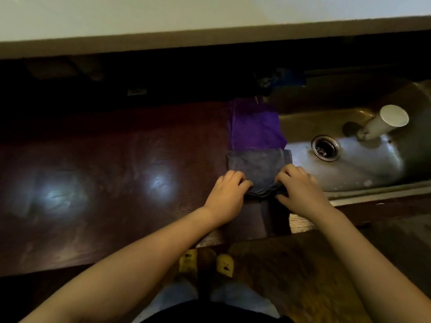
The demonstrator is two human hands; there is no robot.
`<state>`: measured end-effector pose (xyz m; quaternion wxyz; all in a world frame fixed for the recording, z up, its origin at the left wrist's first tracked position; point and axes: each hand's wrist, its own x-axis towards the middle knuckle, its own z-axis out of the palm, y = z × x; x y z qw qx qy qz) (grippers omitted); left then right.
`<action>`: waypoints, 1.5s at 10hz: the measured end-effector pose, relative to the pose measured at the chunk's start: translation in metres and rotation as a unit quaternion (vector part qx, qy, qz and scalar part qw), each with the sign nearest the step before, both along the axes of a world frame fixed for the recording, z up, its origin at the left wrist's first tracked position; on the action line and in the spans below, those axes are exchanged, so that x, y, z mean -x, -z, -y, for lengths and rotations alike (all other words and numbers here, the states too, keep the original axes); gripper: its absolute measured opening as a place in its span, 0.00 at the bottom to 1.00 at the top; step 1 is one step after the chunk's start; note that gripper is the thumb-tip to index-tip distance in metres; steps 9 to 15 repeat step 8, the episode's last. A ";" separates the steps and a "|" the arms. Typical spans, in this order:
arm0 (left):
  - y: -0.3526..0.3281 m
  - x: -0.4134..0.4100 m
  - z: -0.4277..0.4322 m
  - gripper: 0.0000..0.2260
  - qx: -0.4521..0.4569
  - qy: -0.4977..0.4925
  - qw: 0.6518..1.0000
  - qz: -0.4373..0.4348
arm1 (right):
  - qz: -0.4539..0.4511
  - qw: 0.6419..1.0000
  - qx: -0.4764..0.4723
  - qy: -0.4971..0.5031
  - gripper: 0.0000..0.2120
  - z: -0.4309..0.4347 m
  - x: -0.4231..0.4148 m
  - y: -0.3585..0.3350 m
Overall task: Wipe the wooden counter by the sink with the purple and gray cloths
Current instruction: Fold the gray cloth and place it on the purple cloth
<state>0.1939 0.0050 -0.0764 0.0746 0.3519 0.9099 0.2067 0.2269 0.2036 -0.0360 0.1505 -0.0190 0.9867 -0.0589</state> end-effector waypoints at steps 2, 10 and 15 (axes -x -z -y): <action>-0.011 -0.013 -0.002 0.17 0.011 -0.008 0.999 0.030 | 0.058 0.998 0.010 -0.015 0.22 0.015 0.028 -0.017; -0.149 0.126 0.106 0.18 0.212 -0.078 0.901 0.370 | 0.389 0.921 0.002 -0.003 0.23 0.112 0.141 -0.153; -0.149 0.126 0.106 0.18 0.212 -0.078 0.901 0.370 | 0.389 0.921 0.002 -0.003 0.23 0.112 0.141 -0.153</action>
